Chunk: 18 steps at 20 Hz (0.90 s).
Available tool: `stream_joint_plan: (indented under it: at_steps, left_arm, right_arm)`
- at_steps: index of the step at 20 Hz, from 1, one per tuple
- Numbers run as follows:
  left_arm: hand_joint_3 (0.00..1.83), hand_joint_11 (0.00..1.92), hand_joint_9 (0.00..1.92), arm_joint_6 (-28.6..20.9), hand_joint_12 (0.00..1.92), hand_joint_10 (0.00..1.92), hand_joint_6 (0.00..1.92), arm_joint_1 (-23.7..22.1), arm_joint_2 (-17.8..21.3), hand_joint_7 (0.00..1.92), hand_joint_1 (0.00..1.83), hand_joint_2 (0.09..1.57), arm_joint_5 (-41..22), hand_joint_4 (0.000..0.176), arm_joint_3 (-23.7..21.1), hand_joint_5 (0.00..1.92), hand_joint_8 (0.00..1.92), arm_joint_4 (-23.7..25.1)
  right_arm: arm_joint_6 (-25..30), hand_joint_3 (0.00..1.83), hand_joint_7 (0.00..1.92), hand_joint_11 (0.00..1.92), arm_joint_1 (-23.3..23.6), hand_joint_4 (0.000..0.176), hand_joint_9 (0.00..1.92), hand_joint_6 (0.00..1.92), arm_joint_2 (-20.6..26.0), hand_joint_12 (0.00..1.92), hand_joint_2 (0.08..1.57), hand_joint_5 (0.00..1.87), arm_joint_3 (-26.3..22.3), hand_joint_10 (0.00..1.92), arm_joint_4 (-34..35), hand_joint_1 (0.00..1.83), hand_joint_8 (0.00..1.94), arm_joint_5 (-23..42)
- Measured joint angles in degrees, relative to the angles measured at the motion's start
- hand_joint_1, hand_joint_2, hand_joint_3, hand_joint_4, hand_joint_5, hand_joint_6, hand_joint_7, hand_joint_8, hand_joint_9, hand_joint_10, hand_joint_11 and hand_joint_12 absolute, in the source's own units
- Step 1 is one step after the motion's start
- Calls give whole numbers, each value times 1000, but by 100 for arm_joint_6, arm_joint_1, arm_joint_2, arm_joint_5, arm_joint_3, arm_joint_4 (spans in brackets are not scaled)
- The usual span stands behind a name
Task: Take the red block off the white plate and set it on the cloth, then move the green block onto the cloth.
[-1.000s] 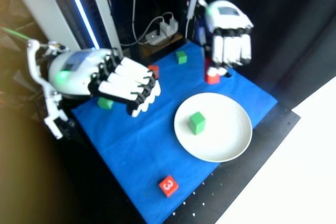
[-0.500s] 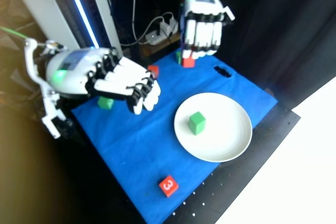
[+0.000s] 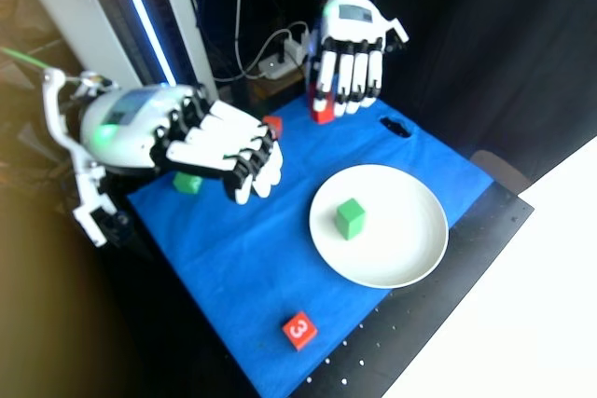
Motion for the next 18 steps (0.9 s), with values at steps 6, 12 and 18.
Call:
stream_joint_plan:
  at_steps: [6,12,18]
  left_arm:
    - [1,0,333,2,1234,175,0,13,0,377,647,1109,-66,96,2,460,0,-109]
    - [3,0,215,278,801,46,1,42,-31,199,682,1219,-590,116,214,216,0,-758]
    - [0,0,132,1193,436,4,3,-116,-212,140,666,1161,-1139,107,313,156,2,-1425]
  right_arm:
    - [0,345,537,272,0,0,460,836,2,1741,721,607,0,1223,9,1012,1030,-2]
    - [2,386,528,65,0,0,345,814,2,1768,688,565,7,1050,13,1083,842,-2]
    - [2,126,565,198,186,0,436,575,-179,1633,866,560,278,1099,136,1133,773,142]
